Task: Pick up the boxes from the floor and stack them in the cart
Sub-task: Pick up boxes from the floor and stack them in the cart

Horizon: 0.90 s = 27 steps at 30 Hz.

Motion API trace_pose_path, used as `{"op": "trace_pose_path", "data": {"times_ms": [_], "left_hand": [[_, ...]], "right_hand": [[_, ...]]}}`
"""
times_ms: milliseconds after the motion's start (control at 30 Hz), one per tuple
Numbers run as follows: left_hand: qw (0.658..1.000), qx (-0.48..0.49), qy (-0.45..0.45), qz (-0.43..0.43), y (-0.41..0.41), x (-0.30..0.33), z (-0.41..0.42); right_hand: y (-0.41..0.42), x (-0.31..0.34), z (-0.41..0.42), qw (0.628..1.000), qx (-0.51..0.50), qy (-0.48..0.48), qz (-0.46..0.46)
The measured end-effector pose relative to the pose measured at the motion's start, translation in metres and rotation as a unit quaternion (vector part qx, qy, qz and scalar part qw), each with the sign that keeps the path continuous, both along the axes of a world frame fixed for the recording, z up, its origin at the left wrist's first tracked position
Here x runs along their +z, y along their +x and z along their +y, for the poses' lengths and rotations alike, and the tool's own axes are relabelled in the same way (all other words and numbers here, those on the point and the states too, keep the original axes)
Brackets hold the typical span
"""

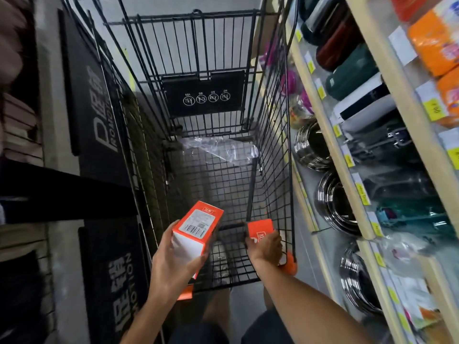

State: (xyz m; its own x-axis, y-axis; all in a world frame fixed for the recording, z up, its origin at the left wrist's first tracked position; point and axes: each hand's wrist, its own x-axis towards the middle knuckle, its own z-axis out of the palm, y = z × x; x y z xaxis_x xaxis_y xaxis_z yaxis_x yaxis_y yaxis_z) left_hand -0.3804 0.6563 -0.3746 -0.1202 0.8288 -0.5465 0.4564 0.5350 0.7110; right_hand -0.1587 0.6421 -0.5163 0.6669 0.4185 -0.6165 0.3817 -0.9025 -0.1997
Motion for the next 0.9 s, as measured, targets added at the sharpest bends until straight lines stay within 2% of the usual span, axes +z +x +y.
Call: {"op": "trace_pose_path", "data": {"times_ms": [200, 333, 533, 667, 900], "left_hand": [[1.000, -0.004, -0.025, 0.007, 0.011, -0.006, 0.003], [0.999, -0.012, -0.050, 0.014, 0.026, -0.021, 0.014], [0.993, 0.001, -0.111, 0.035, 0.061, -0.062, 0.032], [0.986, -0.003, -0.157, 0.062, 0.080, -0.090, 0.037], [0.968, -0.024, -0.236, 0.086, 0.107, -0.127, 0.032]], "right_hand": [[0.003, 0.025, 0.011, 0.996, -0.040, -0.007, 0.083], [0.009, 0.060, 0.011, 0.992, -0.009, 0.055, 0.112], [0.039, 0.097, 0.005, 0.968, 0.082, 0.166, 0.171], [0.050, 0.106, 0.002, 0.956, 0.121, 0.193, 0.184], [0.060, 0.103, -0.001, 0.947, 0.122, 0.220, 0.198]]}}
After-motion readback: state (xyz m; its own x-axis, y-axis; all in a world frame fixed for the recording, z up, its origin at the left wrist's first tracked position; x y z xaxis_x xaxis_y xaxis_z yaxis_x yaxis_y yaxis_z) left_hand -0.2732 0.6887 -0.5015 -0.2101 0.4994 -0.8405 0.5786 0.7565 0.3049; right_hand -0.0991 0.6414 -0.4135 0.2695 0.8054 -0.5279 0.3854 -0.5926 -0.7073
